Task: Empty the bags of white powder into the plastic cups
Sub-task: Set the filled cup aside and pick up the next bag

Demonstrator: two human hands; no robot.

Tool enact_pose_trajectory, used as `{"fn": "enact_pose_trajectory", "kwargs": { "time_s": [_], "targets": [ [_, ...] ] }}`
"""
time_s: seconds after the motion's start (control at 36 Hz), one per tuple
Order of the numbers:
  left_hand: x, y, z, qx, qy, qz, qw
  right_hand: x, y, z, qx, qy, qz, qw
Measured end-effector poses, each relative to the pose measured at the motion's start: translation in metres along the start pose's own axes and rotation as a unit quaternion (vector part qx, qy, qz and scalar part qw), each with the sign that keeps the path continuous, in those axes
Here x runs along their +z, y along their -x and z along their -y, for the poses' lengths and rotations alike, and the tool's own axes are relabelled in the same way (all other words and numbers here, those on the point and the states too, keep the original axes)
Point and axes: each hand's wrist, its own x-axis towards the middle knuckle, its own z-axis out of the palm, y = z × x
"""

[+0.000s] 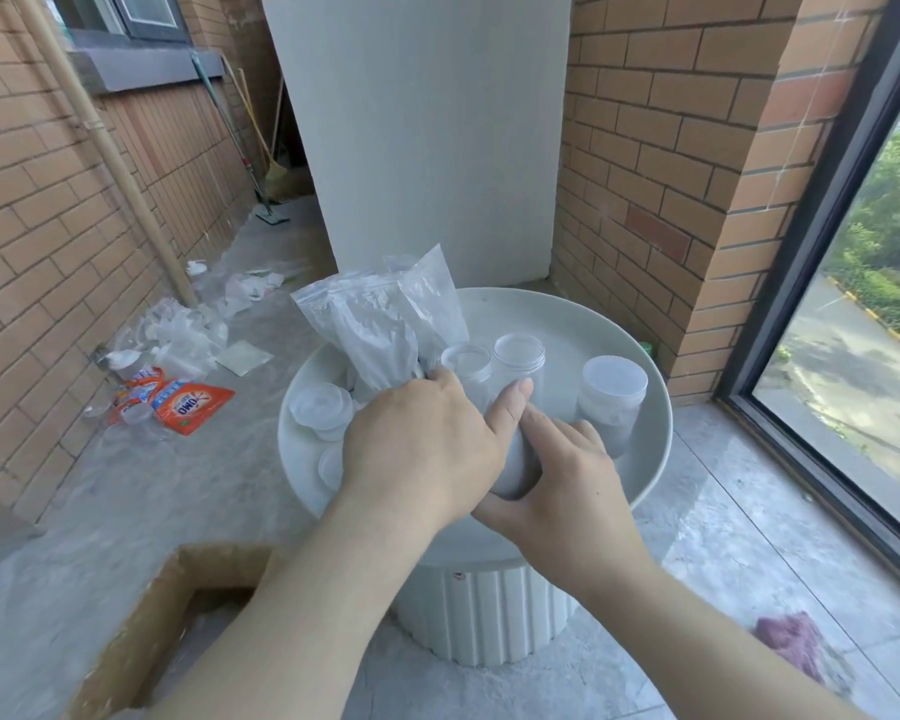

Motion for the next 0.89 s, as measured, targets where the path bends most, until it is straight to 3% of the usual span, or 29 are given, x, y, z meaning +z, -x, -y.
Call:
{"fn": "enact_pose_trajectory", "kwargs": {
  "time_s": [0.11,0.17,0.28,0.33,0.44,0.5,0.58,0.69,0.89],
  "targets": [
    [-0.001,0.000,0.002,0.039,0.022,0.015,0.999,-0.005,0.000,0.001,-0.008,-0.007,-0.014,1.000],
    [-0.004,-0.004,0.011,0.072,0.102,0.081,0.989,-0.009,-0.001,0.002,0.000,-0.027,-0.012,1.000],
    [-0.017,-0.009,0.035,0.181,0.312,0.216,0.907,-0.009,0.000,0.001,0.017,-0.030,0.020,0.999],
    [-0.018,-0.008,0.037,0.194,0.365,0.188,0.891,-0.009,-0.002,0.002,0.032,-0.041,0.017,0.998],
    [-0.004,-0.011,0.031,0.121,0.280,0.046,0.951,-0.013,-0.008,0.000,0.052,-0.039,0.016,0.998],
    [-0.001,-0.012,0.031,0.120,0.272,0.026,0.954,-0.015,-0.009,0.000,0.058,-0.038,0.019,0.997],
    [-0.004,-0.013,0.037,0.151,0.317,0.075,0.933,-0.020,-0.008,0.000,0.070,-0.072,0.043,0.994],
    [-0.006,-0.016,0.045,0.201,0.409,0.139,0.879,-0.027,-0.007,0.002,0.075,-0.123,0.073,0.987],
    [0.003,-0.019,0.038,0.185,0.433,0.135,0.872,-0.031,-0.007,-0.002,0.114,-0.124,0.115,0.979]
  ]
}}
